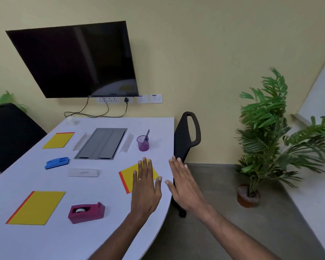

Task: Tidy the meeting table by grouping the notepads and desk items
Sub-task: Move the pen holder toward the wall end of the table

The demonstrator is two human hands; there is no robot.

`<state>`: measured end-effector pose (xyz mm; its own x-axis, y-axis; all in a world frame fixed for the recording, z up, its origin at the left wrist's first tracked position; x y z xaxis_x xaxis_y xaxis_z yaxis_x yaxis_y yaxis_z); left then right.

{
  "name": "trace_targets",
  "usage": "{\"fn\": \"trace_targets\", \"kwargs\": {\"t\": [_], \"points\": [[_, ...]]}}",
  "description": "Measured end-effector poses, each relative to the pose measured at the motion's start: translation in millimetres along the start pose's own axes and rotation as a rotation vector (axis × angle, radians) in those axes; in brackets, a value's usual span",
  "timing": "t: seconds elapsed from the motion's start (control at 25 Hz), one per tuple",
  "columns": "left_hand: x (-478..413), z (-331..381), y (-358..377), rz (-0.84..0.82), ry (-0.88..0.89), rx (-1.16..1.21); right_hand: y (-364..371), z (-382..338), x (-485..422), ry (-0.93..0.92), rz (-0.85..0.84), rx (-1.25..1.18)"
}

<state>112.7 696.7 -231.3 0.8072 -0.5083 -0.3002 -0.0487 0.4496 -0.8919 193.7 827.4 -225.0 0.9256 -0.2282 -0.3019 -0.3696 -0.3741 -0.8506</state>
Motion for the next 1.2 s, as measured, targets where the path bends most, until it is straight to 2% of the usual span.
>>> {"fn": "trace_targets", "kwargs": {"t": [0.28, 0.64, 0.88, 1.2], "points": [[-55.0, 56.4, 12.8, 0.059, -0.118, -0.013, -31.4, 71.0, -62.5, -0.099, -0.097, -0.088], [-126.8, 62.2, 48.2, 0.047, -0.175, -0.068, -48.7, 126.7, -136.8, -0.138, -0.088, -0.153], [-176.7, 41.0, 88.1, 0.037, -0.216, -0.077, -20.4, 152.2, -196.6, -0.149, -0.133, -0.194], [-279.8, -33.9, 136.0, 0.051, -0.302, -0.031, 52.6, 171.1, -318.1, -0.241, -0.236, -0.146]]}}
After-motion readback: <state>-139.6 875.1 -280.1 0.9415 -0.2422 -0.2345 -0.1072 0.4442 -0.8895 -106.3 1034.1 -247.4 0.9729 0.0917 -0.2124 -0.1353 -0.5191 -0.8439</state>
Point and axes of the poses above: each hand's wrist, its own x-axis away from the middle knuckle, its own y-axis out of the palm, z = x × y, the point moved 5 cm from there along -x, towards the middle knuckle, and after that the axes turned 5 degrees about -x, right-handed, at the moved point
